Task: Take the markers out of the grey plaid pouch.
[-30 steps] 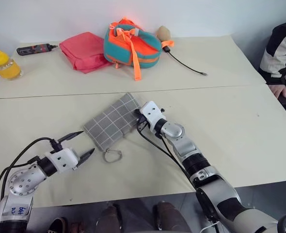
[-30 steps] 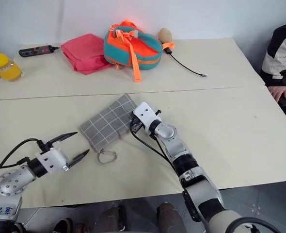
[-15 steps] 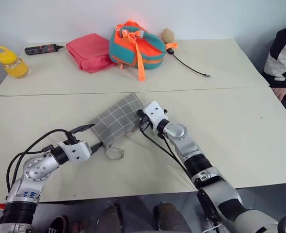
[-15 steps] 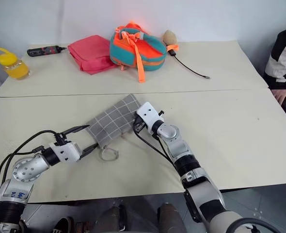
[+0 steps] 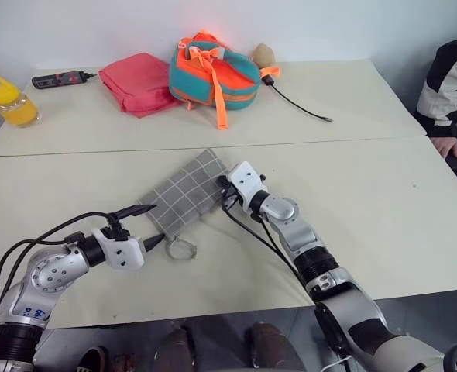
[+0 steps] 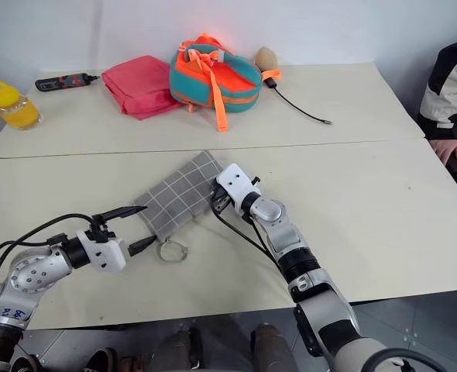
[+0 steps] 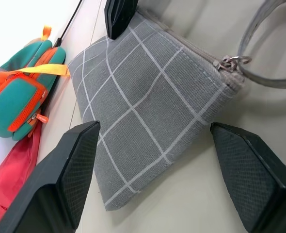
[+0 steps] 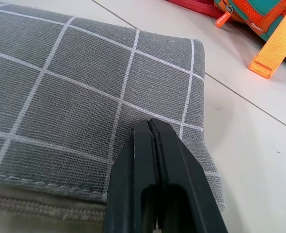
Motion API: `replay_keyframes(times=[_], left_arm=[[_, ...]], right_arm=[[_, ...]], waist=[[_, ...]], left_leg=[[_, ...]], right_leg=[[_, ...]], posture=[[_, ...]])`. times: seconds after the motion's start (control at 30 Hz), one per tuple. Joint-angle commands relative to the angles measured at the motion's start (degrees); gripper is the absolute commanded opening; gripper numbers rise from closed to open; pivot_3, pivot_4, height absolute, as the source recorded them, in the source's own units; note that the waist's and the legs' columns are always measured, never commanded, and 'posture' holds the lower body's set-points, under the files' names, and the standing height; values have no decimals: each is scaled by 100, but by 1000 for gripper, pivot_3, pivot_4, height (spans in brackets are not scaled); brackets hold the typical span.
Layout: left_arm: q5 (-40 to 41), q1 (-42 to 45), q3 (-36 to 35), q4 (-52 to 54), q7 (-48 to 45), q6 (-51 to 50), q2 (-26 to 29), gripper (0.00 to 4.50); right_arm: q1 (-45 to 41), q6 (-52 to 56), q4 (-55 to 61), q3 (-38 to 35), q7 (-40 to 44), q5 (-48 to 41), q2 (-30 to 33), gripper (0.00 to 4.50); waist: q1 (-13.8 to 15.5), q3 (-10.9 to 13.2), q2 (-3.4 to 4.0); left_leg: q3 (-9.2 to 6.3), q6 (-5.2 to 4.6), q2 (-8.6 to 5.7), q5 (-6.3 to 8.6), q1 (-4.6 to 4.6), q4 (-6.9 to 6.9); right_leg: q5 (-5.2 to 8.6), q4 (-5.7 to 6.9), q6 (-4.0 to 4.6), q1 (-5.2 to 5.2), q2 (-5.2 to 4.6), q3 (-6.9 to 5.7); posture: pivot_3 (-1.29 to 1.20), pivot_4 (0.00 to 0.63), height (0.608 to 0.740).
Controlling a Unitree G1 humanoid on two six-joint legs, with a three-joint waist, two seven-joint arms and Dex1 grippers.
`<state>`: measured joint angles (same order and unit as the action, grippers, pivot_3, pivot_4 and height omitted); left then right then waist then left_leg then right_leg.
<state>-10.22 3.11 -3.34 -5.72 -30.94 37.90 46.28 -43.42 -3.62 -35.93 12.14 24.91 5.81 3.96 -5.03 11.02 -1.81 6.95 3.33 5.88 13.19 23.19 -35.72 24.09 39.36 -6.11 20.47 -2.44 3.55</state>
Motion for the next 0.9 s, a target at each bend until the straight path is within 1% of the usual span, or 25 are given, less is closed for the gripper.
replay_keyframes(times=[0.03, 0.1, 0.23, 0.37, 0.47, 0.53, 0.67, 0.8, 0.9], left_arm=[[29, -240, 233, 83, -340, 224, 235, 3888], [-181, -104, 157, -260, -174, 155, 291, 3888], [-425, 176, 260, -558, 112, 83, 157, 3888], [-592, 313, 376, -554, 363, -93, -63, 3888], [-950, 545, 563, -676, 602, -420, -335, 3888], [-998, 587, 568, -648, 704, -500, -404, 3888], [-1120, 576, 555, -610, 835, -605, -344, 3888], [-1048, 637, 590, -630, 832, -750, -394, 3888], [-920, 658, 664, -655, 764, -823, -457, 3337]], right_arm=[[51, 30, 134, -14, 57, -37, -10, 40], [54, 38, 139, -22, 59, -44, -12, 40], [31, 33, 124, -39, 63, -59, -2, 40], [4, 38, 150, -86, 47, -89, 24, 40], [8, 55, 181, -100, 46, -99, 34, 40], [16, 68, 190, -98, 42, -96, 42, 40], [38, 90, 228, -96, 51, -110, 42, 40], [32, 78, 211, -94, 49, -113, 37, 40], [26, 67, 205, -88, 46, -111, 27, 0]], waist=[[1, 0, 0], [-1, 0, 0], [1, 0, 0], [16, 0, 1], [50, -1, 2], [55, -1, 3], [40, -3, 6], [31, -4, 6], [25, -4, 6]], left_leg=[[0, 0, 1, 0, 0, 1], [1, 0, -1, 1, 0, 0], [6, 0, -2, 0, -2, -6], [8, -6, -3, -4, -2, -19], [10, -12, -6, -8, -2, -23], [13, -15, -10, -10, -2, -27], [12, -15, -9, -11, -3, -27], [10, -14, -8, -12, -4, -27], [10, -13, -8, -12, -4, -27]], right_leg=[[0, -2, 0, 0, 0, 0], [0, -4, 0, 0, 1, 0], [0, 1, 1, -1, 6, 1], [0, 8, 2, -4, 5, 2], [0, 11, 2, -9, 1, -5], [0, 11, 2, -14, -1, -7], [-1, 14, 3, -15, 1, -6], [-2, 15, 4, -15, 1, -6], [-2, 15, 4, -15, 1, -6]], posture=[[0, 150, 740], [0, 150, 740], [0, 150, 740], [0, 150, 740], [0, 150, 740], [0, 150, 740], [0, 150, 740], [0, 150, 740], [0, 150, 740]])
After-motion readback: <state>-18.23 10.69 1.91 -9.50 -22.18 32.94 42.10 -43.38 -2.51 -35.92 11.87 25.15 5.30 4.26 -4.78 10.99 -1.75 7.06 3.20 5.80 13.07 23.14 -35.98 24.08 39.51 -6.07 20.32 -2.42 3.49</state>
